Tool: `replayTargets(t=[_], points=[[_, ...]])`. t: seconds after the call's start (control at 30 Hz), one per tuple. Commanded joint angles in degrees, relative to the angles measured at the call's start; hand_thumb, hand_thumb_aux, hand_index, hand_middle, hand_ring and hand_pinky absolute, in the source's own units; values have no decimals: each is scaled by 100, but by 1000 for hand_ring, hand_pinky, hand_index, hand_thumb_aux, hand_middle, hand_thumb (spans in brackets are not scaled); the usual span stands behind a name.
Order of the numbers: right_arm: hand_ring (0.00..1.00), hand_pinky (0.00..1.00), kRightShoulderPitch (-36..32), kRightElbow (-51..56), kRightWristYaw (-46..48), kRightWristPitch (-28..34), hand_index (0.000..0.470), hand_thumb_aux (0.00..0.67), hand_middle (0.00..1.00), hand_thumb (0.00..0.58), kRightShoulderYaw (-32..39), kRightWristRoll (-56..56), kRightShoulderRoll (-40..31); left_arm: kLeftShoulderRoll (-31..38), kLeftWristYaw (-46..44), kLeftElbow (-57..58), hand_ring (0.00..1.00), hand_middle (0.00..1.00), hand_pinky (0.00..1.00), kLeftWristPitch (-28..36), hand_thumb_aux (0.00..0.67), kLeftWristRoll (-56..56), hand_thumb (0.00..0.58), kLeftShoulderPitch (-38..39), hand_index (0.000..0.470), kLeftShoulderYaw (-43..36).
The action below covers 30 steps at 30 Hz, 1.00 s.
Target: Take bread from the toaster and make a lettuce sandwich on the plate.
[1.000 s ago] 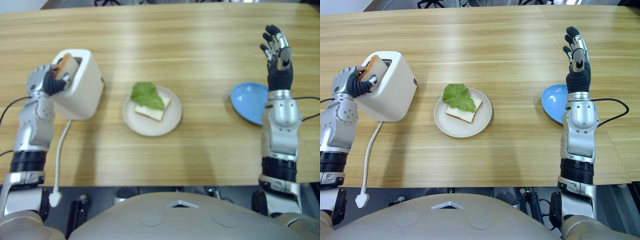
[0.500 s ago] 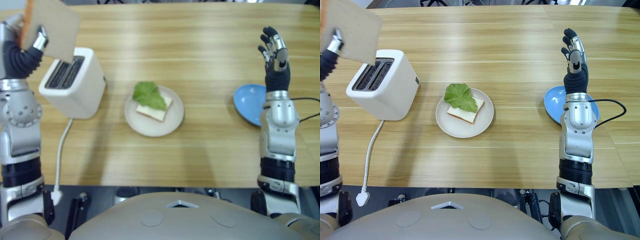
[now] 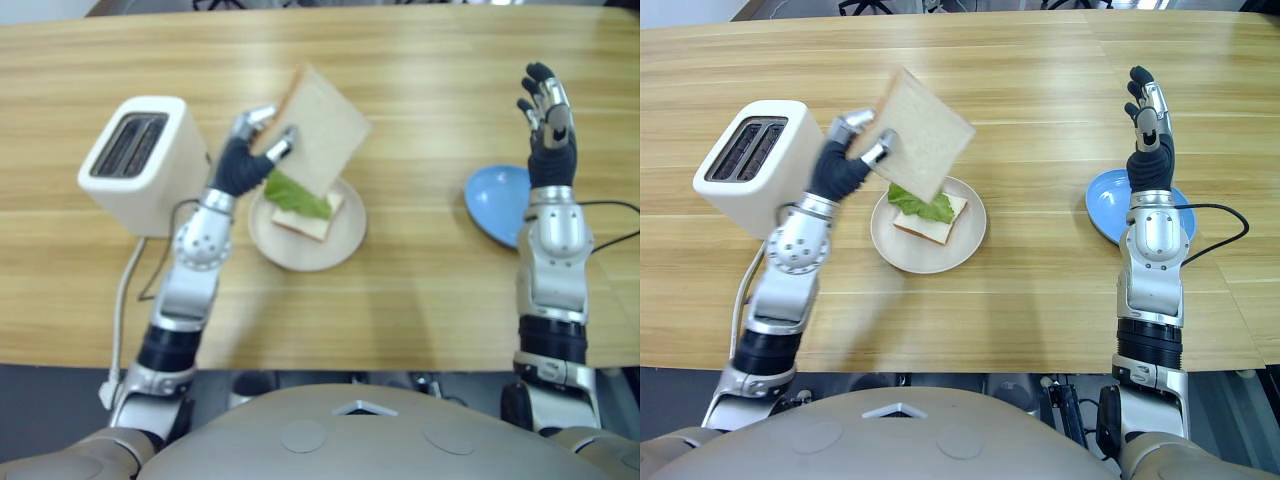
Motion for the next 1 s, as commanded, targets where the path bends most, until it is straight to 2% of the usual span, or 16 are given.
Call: replayTargets(t=[0.03,0.2,0.5,0.77,1.0], points=[[0,0,3,131,-52,-67,0,0,0,0,84,-126,75,-271,-106,1018,1000,1000,1000,-173,670,-248,580,-224,460,-17],[0,0,-13,232,-86,-136,0,0,0,0,138,-241,84,-310,353,2090,1000,1000,1000,-479,670,236,580,-617,460,-41],[0,0,-14,366,-131,-285,0,0,0,0,238,-394,73,-154,973,3306,1000,1000,1000,-801,670,788,580,-1081,460,-67],[0,0,-6,381,-110,-433,0,0,0,0,570,-880,27,-55,967,3383,1000,1000,1000,-669,670,1043,580,-1102,460,-155],[0,0,35,263,44,-573,0,0,0,0,1227,-1574,-65,-63,674,3506,1000,1000,1000,-397,670,1058,580,-1061,460,-215]])
